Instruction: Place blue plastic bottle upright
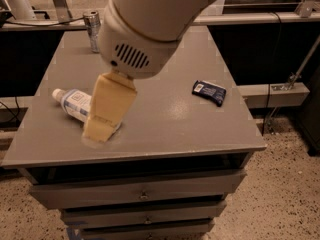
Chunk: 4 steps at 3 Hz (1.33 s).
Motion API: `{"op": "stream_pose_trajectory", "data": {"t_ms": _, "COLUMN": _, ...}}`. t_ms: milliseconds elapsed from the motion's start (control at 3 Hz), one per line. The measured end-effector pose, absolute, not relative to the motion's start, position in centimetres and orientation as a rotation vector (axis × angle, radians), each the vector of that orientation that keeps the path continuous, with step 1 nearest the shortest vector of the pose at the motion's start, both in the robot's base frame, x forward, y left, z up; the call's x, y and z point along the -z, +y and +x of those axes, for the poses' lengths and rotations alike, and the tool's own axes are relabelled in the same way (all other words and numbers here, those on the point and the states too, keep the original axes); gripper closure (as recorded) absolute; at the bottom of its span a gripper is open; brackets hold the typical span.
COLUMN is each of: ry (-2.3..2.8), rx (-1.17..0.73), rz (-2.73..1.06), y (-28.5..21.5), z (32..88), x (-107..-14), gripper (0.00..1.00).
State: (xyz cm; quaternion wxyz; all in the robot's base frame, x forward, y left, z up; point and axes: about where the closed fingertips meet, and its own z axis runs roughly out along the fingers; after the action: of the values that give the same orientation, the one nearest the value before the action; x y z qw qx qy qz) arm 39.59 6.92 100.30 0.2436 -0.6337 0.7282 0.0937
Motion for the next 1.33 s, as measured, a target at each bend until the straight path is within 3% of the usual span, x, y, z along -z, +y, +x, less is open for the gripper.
{"op": "stream_pose_trajectory", "data": {"t_ms": 667, "ry": 1.958, "rx": -0.231, "rz": -1.729, "y": 7.3, "z": 38.7, "x": -101.7, "gripper": 0.0}}
{"op": "stream_pose_trajectory", "data": {"t_ms": 1000, "ry": 1.998, "rx": -0.212, "rz": -1.67, "y": 8.2, "z": 40.2, "x": -100.8, "gripper": 0.0}}
{"op": "stream_pose_trajectory", "data": {"t_ms": 1333, "ry": 2.069, "rx": -0.183, "rz": -1.59, "y": 11.9, "z": 45.5, "x": -96.8, "gripper": 0.0}}
